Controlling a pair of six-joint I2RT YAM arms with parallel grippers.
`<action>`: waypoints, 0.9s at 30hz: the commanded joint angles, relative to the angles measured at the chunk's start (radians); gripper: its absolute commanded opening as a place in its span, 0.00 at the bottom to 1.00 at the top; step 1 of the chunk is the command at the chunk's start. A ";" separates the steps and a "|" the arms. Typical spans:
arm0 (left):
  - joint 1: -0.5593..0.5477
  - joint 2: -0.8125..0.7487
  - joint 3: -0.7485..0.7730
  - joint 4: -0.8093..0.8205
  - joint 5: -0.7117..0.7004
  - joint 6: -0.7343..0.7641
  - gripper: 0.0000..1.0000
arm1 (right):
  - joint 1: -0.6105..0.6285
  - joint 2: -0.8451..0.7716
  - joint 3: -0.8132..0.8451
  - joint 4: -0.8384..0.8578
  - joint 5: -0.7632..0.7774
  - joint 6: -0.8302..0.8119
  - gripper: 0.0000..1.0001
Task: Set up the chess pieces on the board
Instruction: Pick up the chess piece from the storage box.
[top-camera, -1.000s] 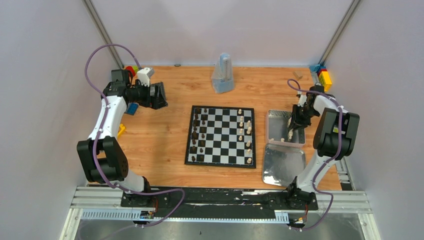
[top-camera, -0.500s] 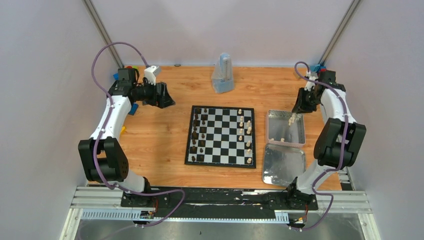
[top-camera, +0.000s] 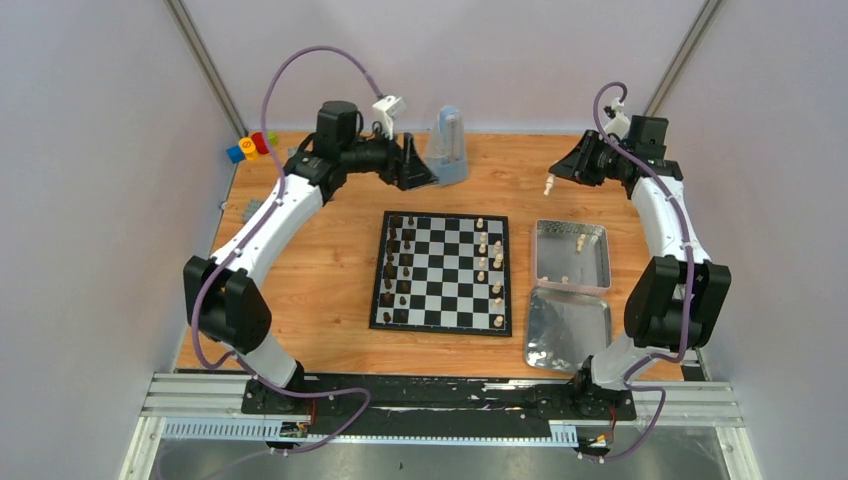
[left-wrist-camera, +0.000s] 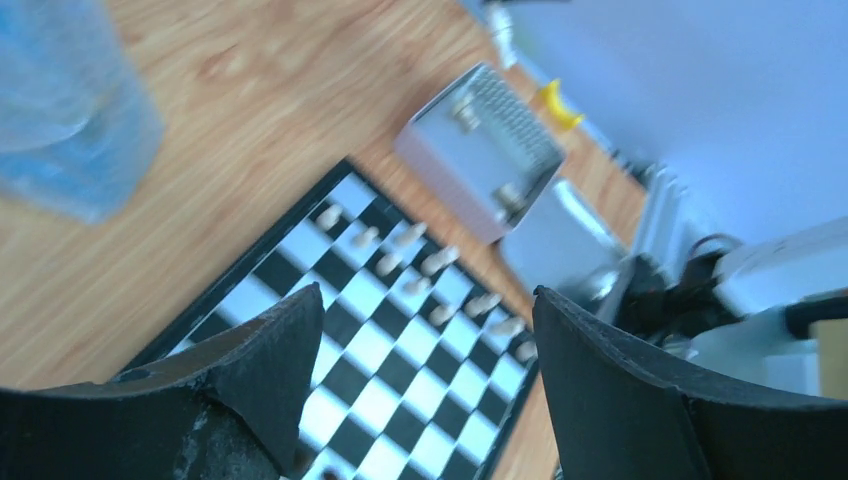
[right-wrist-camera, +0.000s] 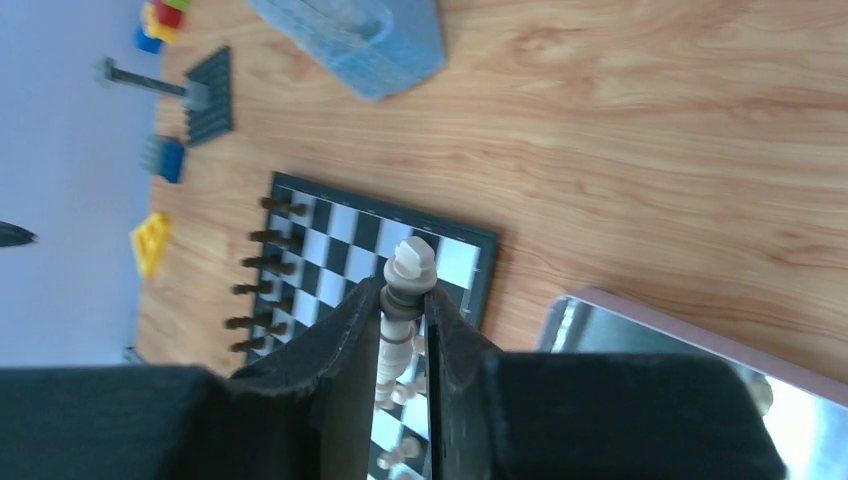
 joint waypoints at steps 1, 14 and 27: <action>-0.081 0.106 0.120 0.170 0.019 -0.296 0.82 | 0.008 -0.060 -0.060 0.315 -0.126 0.288 0.00; -0.203 0.480 0.396 0.512 0.043 -0.908 0.66 | 0.018 -0.004 -0.135 0.553 -0.192 0.664 0.00; -0.271 0.618 0.366 0.853 0.027 -1.236 0.52 | 0.020 0.023 -0.165 0.631 -0.210 0.733 0.00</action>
